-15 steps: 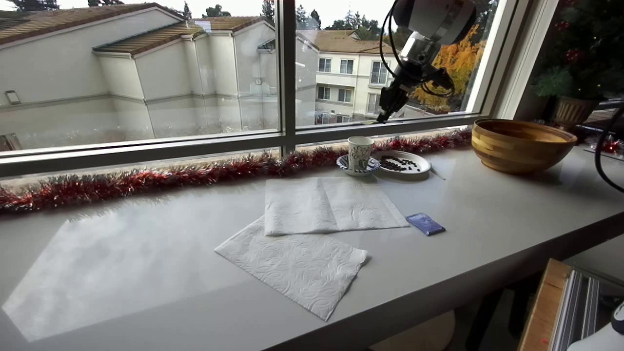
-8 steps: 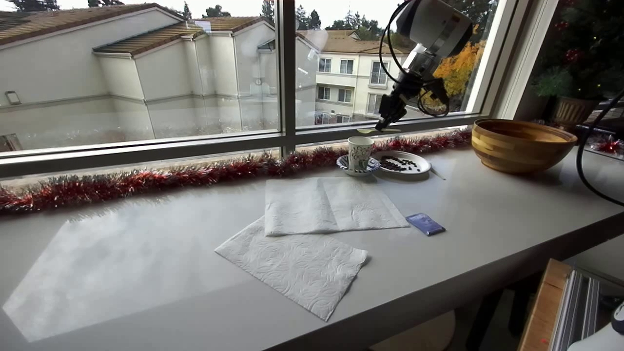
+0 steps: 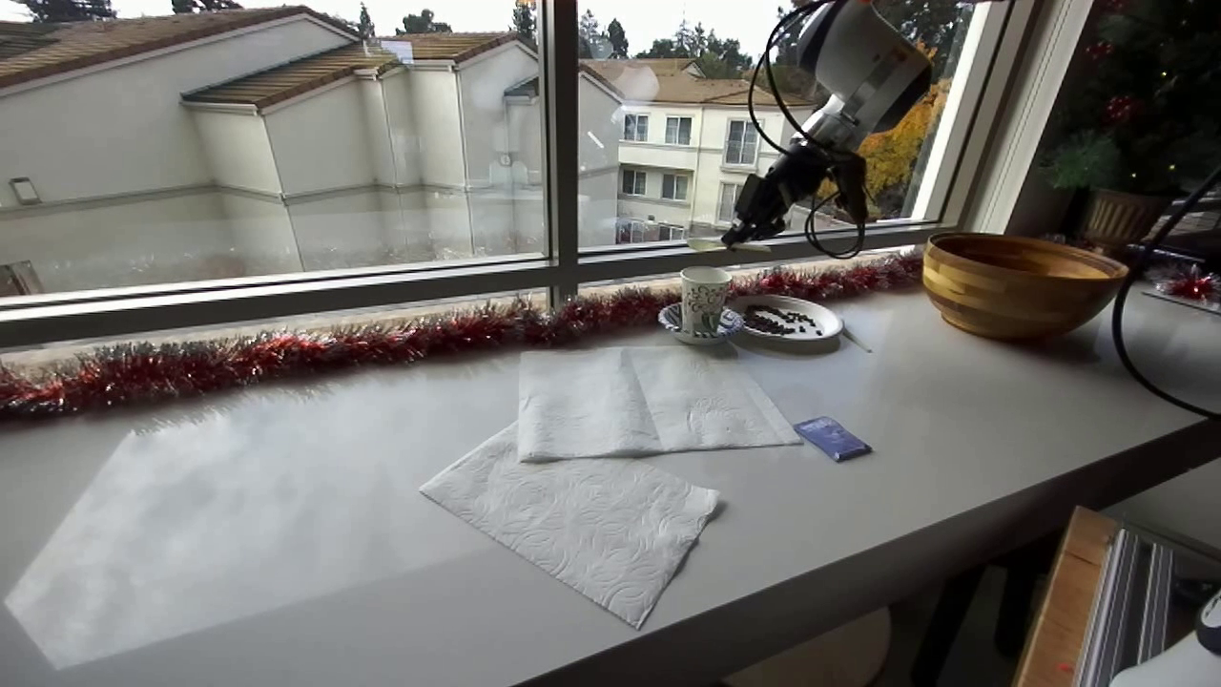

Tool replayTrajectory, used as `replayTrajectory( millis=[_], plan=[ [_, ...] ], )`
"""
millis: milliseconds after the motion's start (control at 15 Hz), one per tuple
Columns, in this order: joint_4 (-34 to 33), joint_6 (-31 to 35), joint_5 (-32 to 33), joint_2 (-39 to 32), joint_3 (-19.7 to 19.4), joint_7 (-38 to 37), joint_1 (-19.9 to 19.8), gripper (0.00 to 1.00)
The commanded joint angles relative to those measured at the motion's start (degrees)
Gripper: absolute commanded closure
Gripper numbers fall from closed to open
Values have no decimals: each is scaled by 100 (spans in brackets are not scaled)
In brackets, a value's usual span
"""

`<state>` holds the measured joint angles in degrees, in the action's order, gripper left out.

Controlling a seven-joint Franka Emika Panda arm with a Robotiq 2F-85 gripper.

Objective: Using the spoon, scoop a little of the plate's objects into the cup

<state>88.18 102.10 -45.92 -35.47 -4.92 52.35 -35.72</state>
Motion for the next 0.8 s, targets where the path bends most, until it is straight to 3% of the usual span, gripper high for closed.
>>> replayTrajectory(
  millis=[0,733],
  plan=[
    [-567,-719,-516,-465,64,41,-260,97],
    [-1174,-2039,-1536,-1176,58,17,-746,97]
  ],
)
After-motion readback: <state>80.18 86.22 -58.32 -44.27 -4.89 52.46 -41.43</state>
